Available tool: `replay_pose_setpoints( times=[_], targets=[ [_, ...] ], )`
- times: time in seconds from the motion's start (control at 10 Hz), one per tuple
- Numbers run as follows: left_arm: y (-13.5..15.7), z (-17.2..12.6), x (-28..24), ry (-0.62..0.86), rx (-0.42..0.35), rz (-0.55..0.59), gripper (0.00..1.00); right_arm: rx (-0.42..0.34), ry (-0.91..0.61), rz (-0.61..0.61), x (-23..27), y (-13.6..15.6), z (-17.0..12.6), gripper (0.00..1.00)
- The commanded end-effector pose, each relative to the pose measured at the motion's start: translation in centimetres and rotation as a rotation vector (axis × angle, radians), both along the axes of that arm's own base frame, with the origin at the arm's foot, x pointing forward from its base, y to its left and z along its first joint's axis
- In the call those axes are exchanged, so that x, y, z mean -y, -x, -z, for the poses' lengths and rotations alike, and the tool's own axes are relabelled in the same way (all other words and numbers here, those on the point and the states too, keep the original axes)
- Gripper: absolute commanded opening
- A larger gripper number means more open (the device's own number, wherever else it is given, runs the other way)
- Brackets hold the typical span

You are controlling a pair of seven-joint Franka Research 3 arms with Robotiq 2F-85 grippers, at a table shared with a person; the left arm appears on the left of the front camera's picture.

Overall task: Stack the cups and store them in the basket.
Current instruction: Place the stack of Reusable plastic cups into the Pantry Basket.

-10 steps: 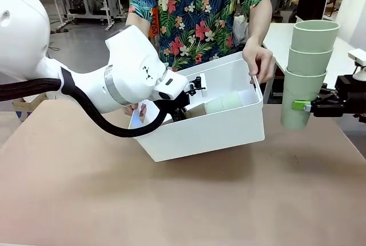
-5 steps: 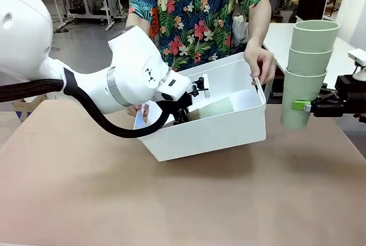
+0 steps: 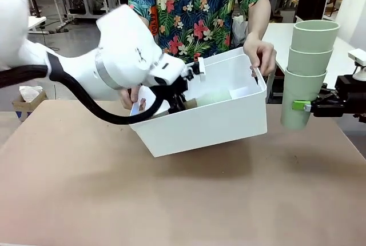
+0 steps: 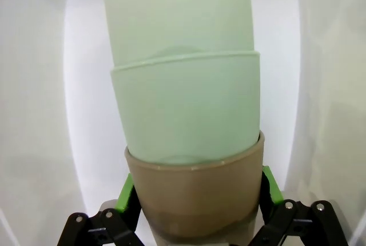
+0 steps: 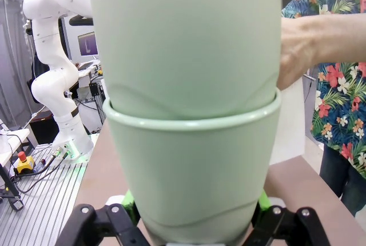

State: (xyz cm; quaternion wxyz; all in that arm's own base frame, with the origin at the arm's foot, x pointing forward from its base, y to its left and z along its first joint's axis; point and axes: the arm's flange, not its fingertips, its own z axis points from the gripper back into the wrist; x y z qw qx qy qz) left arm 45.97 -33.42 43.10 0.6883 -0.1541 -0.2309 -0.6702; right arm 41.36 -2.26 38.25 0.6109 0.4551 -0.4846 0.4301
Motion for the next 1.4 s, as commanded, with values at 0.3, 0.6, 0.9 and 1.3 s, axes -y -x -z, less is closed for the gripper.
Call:
replay_pose_setpoints(
  times=[0.3, 0.6, 0.9, 1.3],
  targets=[
    [0.8, -10.3, -9.0, 0.194, -0.031, 0.037, 1.0, 0.014, 0.001, -0.002, -0.1, -0.1, -0.5, 0.85],
    [-0.1, -11.4, -12.0, 0.295, -0.059, 0.026, 1.0, 0.014, 0.001, -0.002, -0.1, -0.1, -0.5, 0.85],
    [1.2, -10.9, -10.1, 0.263, -0.051, 0.085, 1.0, 0.014, 0.001, -0.002, -0.1, -0.1, -0.5, 0.85],
    [1.2, -11.9, -12.8, 0.271, -0.038, 0.076, 1.0, 0.014, 0.001, -0.002, -0.1, -0.1, -0.5, 0.85]
  ],
)
